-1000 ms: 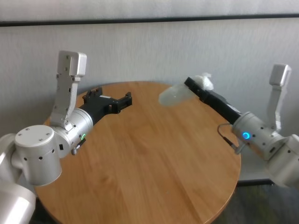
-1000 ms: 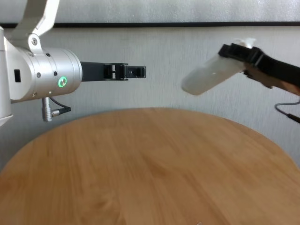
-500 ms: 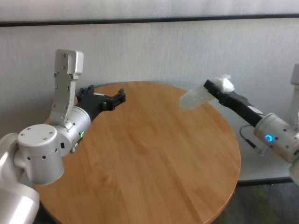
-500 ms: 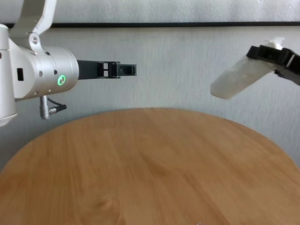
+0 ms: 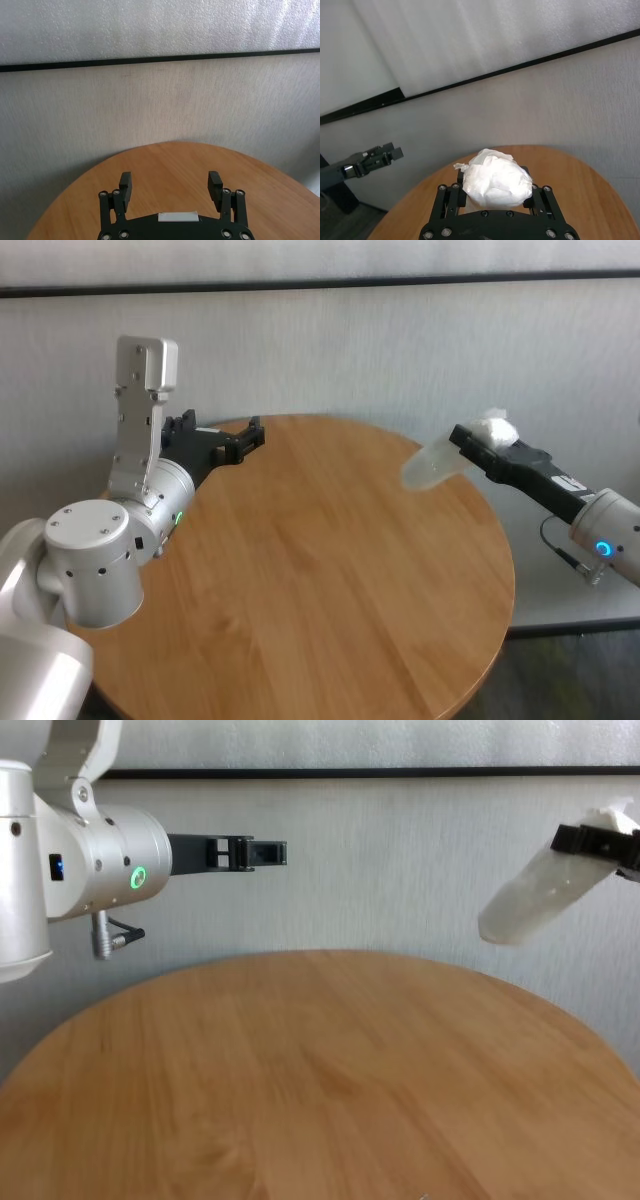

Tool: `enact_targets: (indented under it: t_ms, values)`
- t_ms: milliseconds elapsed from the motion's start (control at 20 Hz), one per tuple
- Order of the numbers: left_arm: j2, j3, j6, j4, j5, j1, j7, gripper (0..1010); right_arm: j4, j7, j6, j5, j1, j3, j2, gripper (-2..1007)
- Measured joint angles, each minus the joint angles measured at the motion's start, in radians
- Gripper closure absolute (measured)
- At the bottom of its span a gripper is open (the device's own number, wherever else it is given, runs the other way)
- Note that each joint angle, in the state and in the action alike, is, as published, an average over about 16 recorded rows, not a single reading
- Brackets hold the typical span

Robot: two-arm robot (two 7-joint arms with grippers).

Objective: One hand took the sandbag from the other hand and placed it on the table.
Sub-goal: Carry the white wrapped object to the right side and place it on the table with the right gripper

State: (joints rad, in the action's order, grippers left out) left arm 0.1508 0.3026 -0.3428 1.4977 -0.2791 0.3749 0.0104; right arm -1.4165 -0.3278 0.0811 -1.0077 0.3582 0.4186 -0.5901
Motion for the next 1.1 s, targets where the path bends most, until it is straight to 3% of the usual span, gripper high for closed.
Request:
enact_targets:
  t_ms: [400, 1100]
  values:
    - [-0.014, -0.010, 0.011, 0.005, 0.020, -0.004, -0.004, 8, -0.018, 0.009, 0.014, 0.070, -0.011, 0.007, -0.030, 421]
    - [-0.031, -0.024, -0.002, 0.016, 0.032, -0.019, -0.041, 8, -0.015, 0.051, 0.110, 0.159, 0.002, 0.030, -0.052, 421]
